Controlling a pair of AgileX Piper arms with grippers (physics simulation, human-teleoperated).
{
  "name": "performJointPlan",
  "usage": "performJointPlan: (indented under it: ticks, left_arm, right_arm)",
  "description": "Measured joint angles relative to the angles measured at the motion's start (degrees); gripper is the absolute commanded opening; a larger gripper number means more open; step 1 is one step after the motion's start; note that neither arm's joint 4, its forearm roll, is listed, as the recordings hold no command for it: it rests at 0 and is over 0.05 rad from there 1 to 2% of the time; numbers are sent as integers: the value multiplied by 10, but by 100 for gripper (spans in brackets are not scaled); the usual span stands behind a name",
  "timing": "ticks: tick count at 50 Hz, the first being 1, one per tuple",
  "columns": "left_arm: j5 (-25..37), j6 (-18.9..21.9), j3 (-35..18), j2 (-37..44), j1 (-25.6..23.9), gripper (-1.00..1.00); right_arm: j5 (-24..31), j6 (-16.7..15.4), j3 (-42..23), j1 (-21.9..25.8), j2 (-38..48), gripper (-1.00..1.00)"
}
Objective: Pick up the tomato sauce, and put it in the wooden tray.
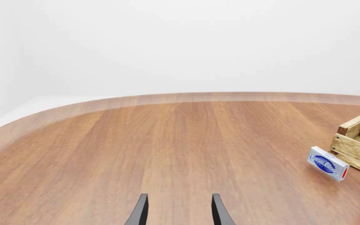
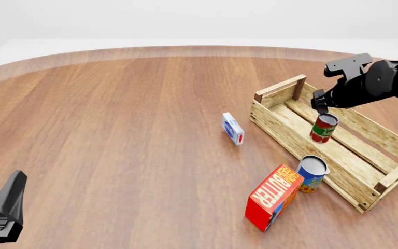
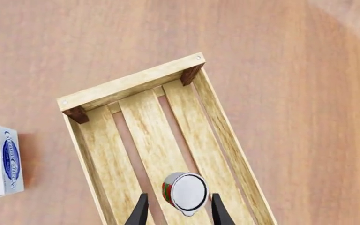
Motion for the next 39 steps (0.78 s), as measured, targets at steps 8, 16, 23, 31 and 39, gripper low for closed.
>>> performJointPlan:
  ticks: [8, 16, 23, 31, 39]
  left_arm:
    - [0, 0, 0, 0, 0, 100]
    - [0, 0, 0, 0, 0, 100]
    - [0, 0, 0, 0, 0, 100]
    - [0, 0, 0, 0, 0, 100]
    - [0, 0, 0, 0, 0, 100]
  right_arm:
    - [35, 3, -30, 1, -39, 100]
    - [81, 2, -71, 9, -91, 100]
    - [106, 2, -86, 27, -130, 100]
    - [106, 15, -73, 65, -158, 100]
    - [94, 30, -48, 100, -175, 100]
